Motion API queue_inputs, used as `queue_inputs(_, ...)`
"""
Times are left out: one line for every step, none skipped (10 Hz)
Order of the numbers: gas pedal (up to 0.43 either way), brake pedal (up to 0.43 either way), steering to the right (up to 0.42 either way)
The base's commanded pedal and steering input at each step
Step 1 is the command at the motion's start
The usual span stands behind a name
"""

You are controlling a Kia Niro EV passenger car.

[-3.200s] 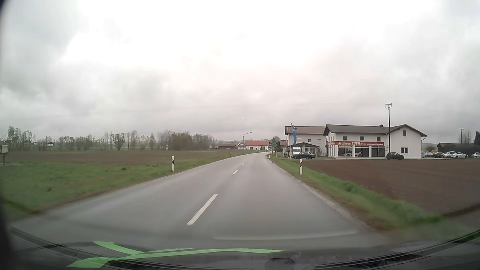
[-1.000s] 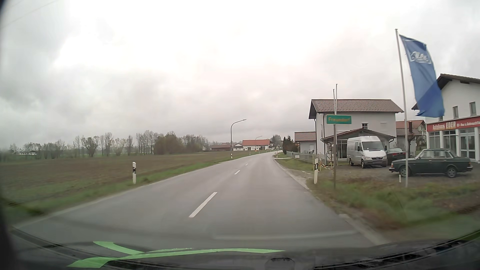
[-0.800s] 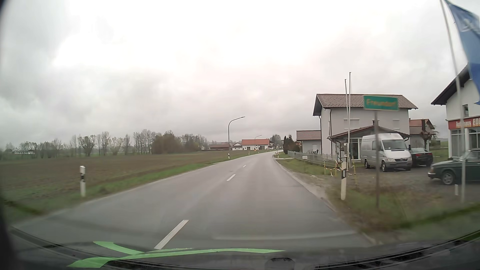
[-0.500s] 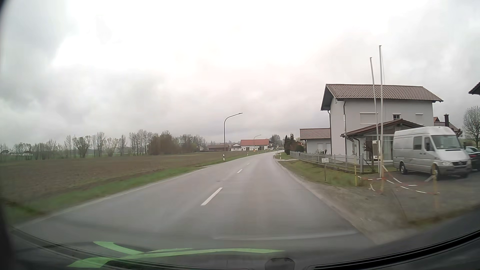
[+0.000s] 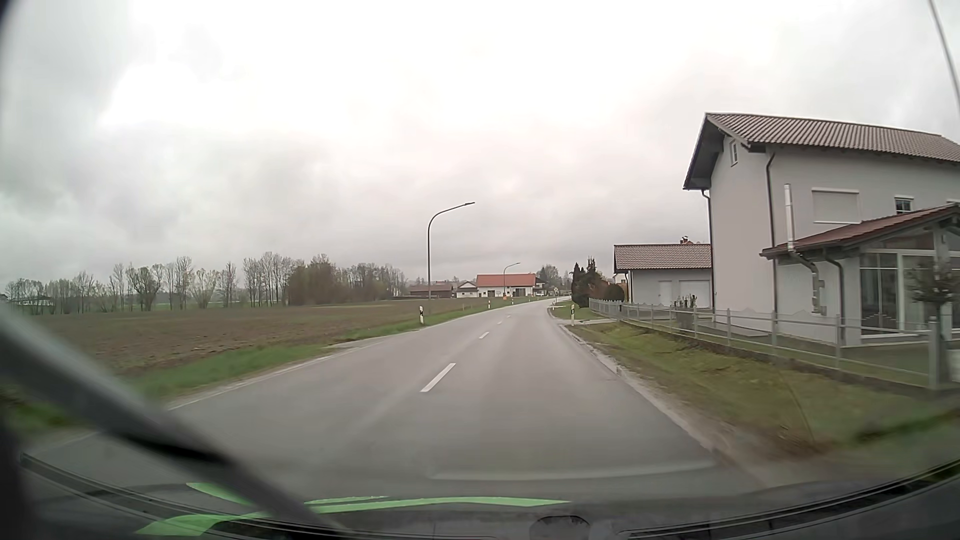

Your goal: Follow the waypoints while adhering to traffic rules and regulations

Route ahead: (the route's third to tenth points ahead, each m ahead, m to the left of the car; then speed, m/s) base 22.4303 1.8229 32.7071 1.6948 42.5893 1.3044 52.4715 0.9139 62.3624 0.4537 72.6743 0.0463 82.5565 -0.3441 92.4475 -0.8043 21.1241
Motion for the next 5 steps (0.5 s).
queue_inputs(0.000, 0.000, 0.001)
queue_inputs(0.020, 0.000, 0.001)
queue_inputs(0.098, 0.000, 0.001)
queue_inputs(0.110, 0.000, 0.003)
queue_inputs(0.110, 0.000, 0.004)
